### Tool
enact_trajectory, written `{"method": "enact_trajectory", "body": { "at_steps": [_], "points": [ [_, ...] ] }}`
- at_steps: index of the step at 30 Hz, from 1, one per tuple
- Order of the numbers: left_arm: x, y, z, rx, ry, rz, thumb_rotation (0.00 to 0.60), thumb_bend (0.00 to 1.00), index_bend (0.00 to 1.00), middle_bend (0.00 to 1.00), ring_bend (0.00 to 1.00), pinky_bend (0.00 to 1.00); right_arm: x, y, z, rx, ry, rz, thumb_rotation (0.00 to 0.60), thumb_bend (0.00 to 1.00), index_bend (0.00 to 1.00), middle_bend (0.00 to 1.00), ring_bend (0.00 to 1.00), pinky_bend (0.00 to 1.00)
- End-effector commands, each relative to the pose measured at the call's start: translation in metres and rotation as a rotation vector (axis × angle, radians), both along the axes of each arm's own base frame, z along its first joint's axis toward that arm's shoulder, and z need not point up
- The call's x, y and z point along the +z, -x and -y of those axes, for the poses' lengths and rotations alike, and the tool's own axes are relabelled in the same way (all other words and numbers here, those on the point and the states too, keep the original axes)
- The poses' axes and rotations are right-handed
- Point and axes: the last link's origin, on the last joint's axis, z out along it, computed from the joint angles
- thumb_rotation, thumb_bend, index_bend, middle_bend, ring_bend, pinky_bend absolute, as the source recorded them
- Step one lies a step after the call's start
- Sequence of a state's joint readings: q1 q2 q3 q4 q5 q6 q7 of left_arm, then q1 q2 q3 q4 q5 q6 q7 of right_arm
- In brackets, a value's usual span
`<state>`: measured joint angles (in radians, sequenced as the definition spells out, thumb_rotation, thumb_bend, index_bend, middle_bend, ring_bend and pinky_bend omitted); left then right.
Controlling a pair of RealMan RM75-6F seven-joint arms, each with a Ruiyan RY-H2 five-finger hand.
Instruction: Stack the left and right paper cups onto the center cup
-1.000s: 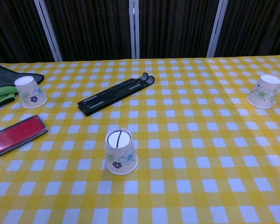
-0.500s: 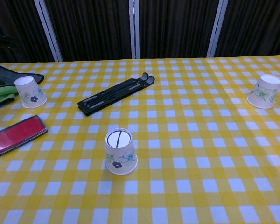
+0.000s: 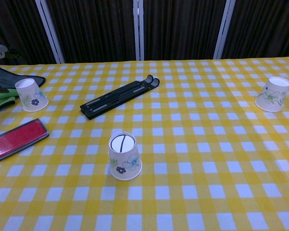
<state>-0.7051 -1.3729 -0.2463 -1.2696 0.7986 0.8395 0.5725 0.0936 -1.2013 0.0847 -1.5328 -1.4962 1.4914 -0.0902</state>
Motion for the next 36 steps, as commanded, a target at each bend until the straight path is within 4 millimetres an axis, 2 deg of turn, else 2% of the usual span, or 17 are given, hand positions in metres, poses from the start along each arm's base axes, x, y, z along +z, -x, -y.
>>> {"method": "enact_trajectory", "body": {
  "at_steps": [1,8,17,22,27,32,36],
  "points": [
    [-0.003,0.003,-0.003,0.017,0.006,0.007,0.600,0.26,0.15,0.00,0.00,0.00,0.000,0.000,0.000,-0.001,0.000,-0.001,0.600,0.15,0.00,0.00,0.00,0.00],
    [-0.015,0.003,-0.017,0.024,0.018,0.023,0.600,0.25,0.22,0.00,0.00,0.00,-0.002,0.001,0.002,-0.005,-0.001,-0.009,0.600,0.15,0.00,0.00,0.00,0.00],
    [-0.029,0.008,-0.031,0.048,0.036,0.006,0.600,0.26,0.25,0.00,0.00,0.00,-0.001,0.004,0.003,-0.022,0.010,-0.019,0.600,0.15,0.00,0.00,0.00,0.00],
    [-0.035,0.011,-0.035,0.062,0.048,0.001,0.600,0.38,0.30,0.00,0.00,0.00,-0.001,0.005,0.003,-0.028,0.012,-0.023,0.600,0.15,0.00,0.00,0.00,0.00],
    [-0.037,0.009,-0.036,0.052,0.048,0.013,0.600,0.40,0.34,0.00,0.00,0.00,-0.002,0.005,0.004,-0.030,0.014,-0.025,0.600,0.15,0.00,0.00,0.00,0.00],
    [-0.027,-0.004,-0.034,0.006,0.020,0.064,0.600,0.40,0.34,0.00,0.00,0.00,-0.002,0.005,0.004,-0.030,0.014,-0.025,0.600,0.15,0.00,0.00,0.00,0.00],
    [-0.007,-0.032,-0.027,-0.084,-0.013,0.146,0.600,0.40,0.33,0.00,0.00,0.00,-0.002,0.005,0.004,-0.030,0.013,-0.023,0.600,0.15,0.00,0.00,0.00,0.00]
  ]
}}
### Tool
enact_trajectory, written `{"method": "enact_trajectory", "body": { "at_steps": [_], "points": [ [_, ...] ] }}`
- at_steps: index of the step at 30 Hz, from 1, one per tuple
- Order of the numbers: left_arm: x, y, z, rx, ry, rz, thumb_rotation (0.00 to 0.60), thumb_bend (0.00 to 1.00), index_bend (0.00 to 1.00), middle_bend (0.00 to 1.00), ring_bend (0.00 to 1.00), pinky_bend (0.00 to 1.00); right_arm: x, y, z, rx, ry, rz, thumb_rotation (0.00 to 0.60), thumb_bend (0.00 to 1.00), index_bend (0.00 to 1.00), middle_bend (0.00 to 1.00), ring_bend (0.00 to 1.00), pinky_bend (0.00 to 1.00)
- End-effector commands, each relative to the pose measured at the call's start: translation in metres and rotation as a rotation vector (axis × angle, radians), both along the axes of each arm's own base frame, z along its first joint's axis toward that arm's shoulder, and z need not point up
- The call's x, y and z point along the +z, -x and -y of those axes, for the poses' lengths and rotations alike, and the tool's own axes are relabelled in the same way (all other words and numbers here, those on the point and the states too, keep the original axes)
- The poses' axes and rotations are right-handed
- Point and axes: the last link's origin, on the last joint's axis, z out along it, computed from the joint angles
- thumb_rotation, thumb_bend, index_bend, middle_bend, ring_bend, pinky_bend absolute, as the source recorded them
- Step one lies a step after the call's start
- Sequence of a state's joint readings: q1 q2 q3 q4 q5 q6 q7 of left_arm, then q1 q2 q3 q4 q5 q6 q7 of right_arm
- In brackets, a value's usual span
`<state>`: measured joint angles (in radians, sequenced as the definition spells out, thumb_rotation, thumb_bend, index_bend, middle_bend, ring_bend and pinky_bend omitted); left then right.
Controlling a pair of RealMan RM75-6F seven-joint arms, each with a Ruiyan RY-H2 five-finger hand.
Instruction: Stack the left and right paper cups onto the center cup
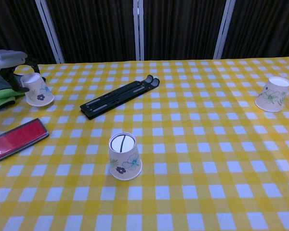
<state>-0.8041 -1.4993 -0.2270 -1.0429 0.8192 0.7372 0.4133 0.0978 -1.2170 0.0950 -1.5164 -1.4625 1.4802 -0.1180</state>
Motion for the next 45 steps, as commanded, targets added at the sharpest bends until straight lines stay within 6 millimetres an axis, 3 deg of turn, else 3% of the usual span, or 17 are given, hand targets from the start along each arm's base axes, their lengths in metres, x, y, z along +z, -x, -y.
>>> {"method": "enact_trajectory", "body": {
  "at_steps": [1,8,18,24,36,45],
  "points": [
    [0.027,-0.033,0.010,-0.110,-0.045,0.090,0.600,0.40,0.33,0.00,0.00,0.00,0.000,0.000,0.000,0.001,-0.001,0.001,0.600,0.15,0.00,0.00,0.00,0.00],
    [0.038,-0.088,0.045,-0.284,0.013,0.135,0.600,0.40,0.33,0.00,0.00,0.00,0.000,-0.002,-0.001,0.013,-0.001,0.007,0.600,0.15,0.00,0.00,0.00,0.00],
    [0.012,-0.144,0.107,-0.484,0.201,0.198,0.600,0.40,0.32,0.00,0.00,0.00,0.005,-0.001,-0.001,0.012,0.007,0.020,0.600,0.15,0.00,0.00,0.00,0.00],
    [-0.008,-0.161,0.135,-0.556,0.319,0.188,0.600,0.40,0.32,0.00,0.00,0.00,0.009,-0.001,-0.002,0.014,0.017,0.031,0.600,0.15,0.00,0.00,0.00,0.00],
    [-0.043,-0.176,0.155,-0.588,0.426,0.193,0.600,0.40,0.32,0.00,0.00,0.00,0.013,-0.003,-0.004,0.025,0.023,0.045,0.600,0.15,0.00,0.00,0.00,0.00],
    [-0.046,-0.182,0.160,-0.583,0.444,0.198,0.600,0.40,0.32,0.00,0.00,0.00,0.016,-0.001,-0.003,0.022,0.031,0.053,0.600,0.15,0.00,0.00,0.00,0.00]
  ]
}}
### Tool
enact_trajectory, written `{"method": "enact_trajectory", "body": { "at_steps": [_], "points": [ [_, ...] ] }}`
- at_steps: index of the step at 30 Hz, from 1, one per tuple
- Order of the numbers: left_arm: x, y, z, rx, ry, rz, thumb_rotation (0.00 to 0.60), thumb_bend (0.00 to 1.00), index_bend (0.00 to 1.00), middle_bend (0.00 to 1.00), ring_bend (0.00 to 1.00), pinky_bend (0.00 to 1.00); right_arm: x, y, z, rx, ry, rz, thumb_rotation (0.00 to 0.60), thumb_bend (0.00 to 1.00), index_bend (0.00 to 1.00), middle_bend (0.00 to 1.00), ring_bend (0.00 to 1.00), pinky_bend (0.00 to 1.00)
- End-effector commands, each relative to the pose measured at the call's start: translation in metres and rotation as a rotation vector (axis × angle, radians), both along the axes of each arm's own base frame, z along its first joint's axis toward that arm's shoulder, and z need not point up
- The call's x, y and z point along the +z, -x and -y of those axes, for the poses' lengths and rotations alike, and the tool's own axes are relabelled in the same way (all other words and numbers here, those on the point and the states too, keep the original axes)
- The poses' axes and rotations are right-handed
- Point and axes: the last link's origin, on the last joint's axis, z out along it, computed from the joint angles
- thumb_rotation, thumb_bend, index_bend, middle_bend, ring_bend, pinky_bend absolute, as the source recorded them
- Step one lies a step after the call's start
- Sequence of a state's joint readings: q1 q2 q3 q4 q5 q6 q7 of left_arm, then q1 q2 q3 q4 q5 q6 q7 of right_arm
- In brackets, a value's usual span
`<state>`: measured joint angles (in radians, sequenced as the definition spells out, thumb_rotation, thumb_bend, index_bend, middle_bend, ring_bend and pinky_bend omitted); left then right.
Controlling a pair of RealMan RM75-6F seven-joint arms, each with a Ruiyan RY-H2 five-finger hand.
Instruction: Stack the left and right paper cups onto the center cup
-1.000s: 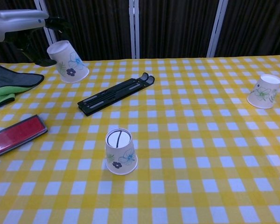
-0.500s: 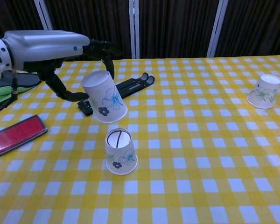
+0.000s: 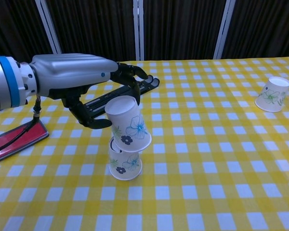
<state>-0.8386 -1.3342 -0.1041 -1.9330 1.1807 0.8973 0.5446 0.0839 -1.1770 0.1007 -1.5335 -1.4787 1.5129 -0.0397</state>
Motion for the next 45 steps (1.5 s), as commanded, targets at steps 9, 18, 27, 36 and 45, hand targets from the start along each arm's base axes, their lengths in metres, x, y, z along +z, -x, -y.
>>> {"method": "enact_trajectory", "body": {
  "at_steps": [9,18,27,36,45],
  "points": [
    [0.007,0.002,-0.002,0.016,-0.007,-0.020,0.600,0.40,0.32,0.00,0.00,0.00,-0.001,-0.001,0.000,0.003,-0.004,-0.004,0.600,0.15,0.00,0.00,0.00,0.00],
    [0.006,0.005,-0.002,0.017,0.011,-0.051,0.600,0.40,0.31,0.00,0.00,0.00,-0.003,-0.001,0.000,-0.001,-0.008,-0.008,0.600,0.15,0.00,0.00,0.00,0.00],
    [-0.006,0.011,0.001,0.016,0.042,-0.108,0.600,0.33,0.18,0.00,0.00,0.00,-0.002,0.000,0.000,-0.006,-0.010,-0.007,0.600,0.15,0.00,0.00,0.00,0.00],
    [-0.006,0.022,0.000,0.062,0.006,-0.111,0.600,0.22,0.01,0.00,0.00,0.00,-0.001,0.001,0.001,-0.013,-0.009,-0.005,0.600,0.15,0.00,0.00,0.00,0.00],
    [0.033,0.071,0.013,0.119,-0.245,0.030,0.600,0.22,0.00,0.00,0.00,0.00,-0.005,0.005,0.005,-0.033,-0.013,-0.023,0.600,0.15,0.00,0.00,0.00,0.00]
  ]
}}
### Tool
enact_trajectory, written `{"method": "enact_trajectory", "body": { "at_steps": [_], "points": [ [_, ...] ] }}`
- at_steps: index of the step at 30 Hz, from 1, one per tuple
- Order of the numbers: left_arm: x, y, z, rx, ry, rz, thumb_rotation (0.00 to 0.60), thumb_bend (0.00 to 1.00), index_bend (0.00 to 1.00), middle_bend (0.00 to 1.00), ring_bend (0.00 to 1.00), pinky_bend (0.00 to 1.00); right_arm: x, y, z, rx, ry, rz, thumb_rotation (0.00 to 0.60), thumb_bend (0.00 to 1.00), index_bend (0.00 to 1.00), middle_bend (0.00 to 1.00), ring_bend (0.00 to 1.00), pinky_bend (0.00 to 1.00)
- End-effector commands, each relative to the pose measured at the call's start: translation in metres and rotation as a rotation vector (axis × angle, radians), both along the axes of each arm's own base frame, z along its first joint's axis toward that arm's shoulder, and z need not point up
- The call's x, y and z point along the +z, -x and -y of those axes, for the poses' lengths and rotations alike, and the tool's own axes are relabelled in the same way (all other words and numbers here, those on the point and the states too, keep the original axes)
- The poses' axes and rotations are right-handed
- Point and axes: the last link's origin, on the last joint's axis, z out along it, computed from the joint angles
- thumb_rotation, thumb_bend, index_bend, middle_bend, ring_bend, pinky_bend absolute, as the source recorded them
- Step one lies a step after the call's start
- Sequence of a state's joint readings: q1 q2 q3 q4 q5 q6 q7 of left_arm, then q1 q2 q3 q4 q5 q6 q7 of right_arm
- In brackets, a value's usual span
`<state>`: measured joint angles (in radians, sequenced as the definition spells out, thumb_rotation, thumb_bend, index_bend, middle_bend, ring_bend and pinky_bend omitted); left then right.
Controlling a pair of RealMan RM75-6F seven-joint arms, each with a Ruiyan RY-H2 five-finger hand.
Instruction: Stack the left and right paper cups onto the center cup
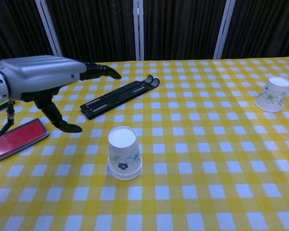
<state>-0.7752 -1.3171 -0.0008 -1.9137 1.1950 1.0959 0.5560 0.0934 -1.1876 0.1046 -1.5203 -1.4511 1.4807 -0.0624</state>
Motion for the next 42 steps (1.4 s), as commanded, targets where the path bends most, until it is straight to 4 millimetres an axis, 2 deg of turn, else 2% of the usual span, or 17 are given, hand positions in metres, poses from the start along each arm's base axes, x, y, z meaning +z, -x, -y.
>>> {"method": "enact_trajectory", "body": {
  "at_steps": [1,3,4,7,9,14,16,20,26,30,36,42],
  "points": [
    [0.021,0.036,0.013,0.027,-0.128,0.055,0.600,0.22,0.00,0.00,0.00,0.00,-0.001,0.001,0.002,-0.005,0.001,-0.006,0.600,0.15,0.00,0.00,0.00,0.00],
    [0.029,0.052,0.019,0.046,-0.174,0.070,0.600,0.22,0.00,0.00,0.00,0.00,-0.002,0.001,0.005,-0.006,0.004,-0.010,0.600,0.15,0.00,0.00,0.00,0.00],
    [0.036,0.068,0.026,0.072,-0.214,0.083,0.600,0.22,0.00,0.00,0.00,0.00,-0.002,0.000,0.008,-0.003,0.011,-0.011,0.600,0.15,0.00,0.00,0.00,0.00],
    [0.043,0.086,0.035,0.096,-0.249,0.109,0.600,0.22,0.00,0.00,0.00,0.00,-0.004,-0.002,0.014,0.002,0.014,-0.011,0.600,0.15,0.00,0.00,0.00,0.00],
    [0.049,0.104,0.043,0.141,-0.280,0.124,0.600,0.22,0.00,0.00,0.00,0.00,-0.008,-0.010,0.027,0.022,-0.001,-0.020,0.600,0.15,0.00,0.00,0.00,0.00],
    [0.054,0.122,0.050,0.176,-0.312,0.143,0.600,0.22,0.00,0.00,0.00,0.00,-0.014,-0.028,0.053,0.055,-0.030,-0.045,0.600,0.15,0.05,0.00,0.00,0.00],
    [0.056,0.126,0.050,0.187,-0.319,0.150,0.600,0.22,0.00,0.00,0.00,0.00,-0.016,-0.034,0.061,0.067,-0.034,-0.051,0.600,0.15,0.09,0.00,0.00,0.00],
    [0.062,0.132,0.047,0.204,-0.335,0.168,0.600,0.22,0.00,0.00,0.00,0.00,-0.028,-0.062,0.100,0.104,-0.074,-0.058,0.600,0.15,0.18,0.00,0.00,0.00],
    [0.067,0.138,0.042,0.223,-0.328,0.181,0.600,0.22,0.00,0.00,0.00,0.00,-0.051,-0.084,0.157,0.078,-0.138,-0.085,0.600,0.16,0.24,0.00,0.00,0.00],
    [0.069,0.140,0.040,0.233,-0.323,0.187,0.600,0.22,0.00,0.00,0.00,0.00,-0.067,-0.085,0.189,0.010,-0.180,-0.094,0.600,0.17,0.24,0.00,0.00,0.00],
    [0.072,0.142,0.038,0.240,-0.326,0.193,0.600,0.22,0.00,0.00,0.00,0.00,-0.077,-0.077,0.220,-0.079,-0.198,-0.120,0.600,0.19,0.25,0.00,0.00,0.00],
    [0.072,0.143,0.037,0.248,-0.321,0.190,0.600,0.22,0.00,0.00,0.00,0.00,-0.077,-0.065,0.236,-0.157,-0.198,-0.142,0.600,0.21,0.30,0.00,0.00,0.00]
  ]
}}
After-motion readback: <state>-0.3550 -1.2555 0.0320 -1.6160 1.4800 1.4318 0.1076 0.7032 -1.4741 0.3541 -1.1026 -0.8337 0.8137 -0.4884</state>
